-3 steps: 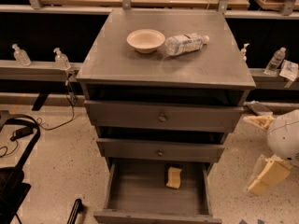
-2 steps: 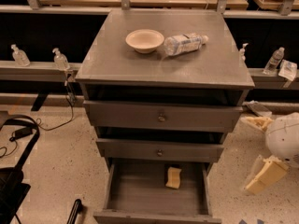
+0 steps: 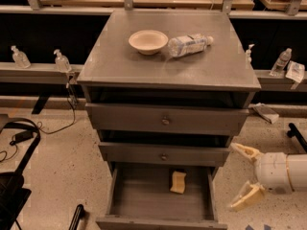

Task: Pick sponge from bottom drawer and place on counter

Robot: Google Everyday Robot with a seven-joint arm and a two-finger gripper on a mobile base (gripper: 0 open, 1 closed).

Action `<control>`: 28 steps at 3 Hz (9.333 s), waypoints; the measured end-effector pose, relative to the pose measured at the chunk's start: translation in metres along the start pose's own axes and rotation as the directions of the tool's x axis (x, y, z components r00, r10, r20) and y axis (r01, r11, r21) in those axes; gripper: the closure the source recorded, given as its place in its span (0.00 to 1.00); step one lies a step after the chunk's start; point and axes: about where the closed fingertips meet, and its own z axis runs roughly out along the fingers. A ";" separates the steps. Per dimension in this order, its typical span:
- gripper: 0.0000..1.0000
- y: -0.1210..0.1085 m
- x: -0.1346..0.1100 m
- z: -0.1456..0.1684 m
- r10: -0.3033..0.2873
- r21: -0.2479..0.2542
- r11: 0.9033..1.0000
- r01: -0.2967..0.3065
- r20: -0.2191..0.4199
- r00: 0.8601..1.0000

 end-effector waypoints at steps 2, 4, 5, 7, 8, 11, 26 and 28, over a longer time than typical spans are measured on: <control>0.00 0.012 0.071 0.065 0.103 -0.059 0.994 -0.088 0.359 0.928; 0.00 0.004 0.083 0.084 0.108 -0.069 0.994 -0.089 0.381 0.918; 0.00 -0.008 0.115 0.127 0.047 0.023 0.998 -0.063 0.428 0.902; 0.00 -0.024 0.184 0.210 -0.038 0.197 0.979 -0.043 0.390 0.920; 0.00 -0.032 0.199 0.246 -0.014 0.258 0.963 -0.081 0.347 0.938; 0.00 -0.080 0.266 0.322 0.242 0.405 0.828 -0.387 0.364 0.900; 1.00 -0.070 0.285 0.368 0.170 0.251 0.936 -0.248 0.296 0.940; 1.00 -0.065 0.247 0.347 0.197 0.132 0.962 -0.240 0.272 0.942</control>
Offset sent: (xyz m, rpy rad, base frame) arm 0.0083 0.0171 -0.1468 0.5071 -0.0075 0.0232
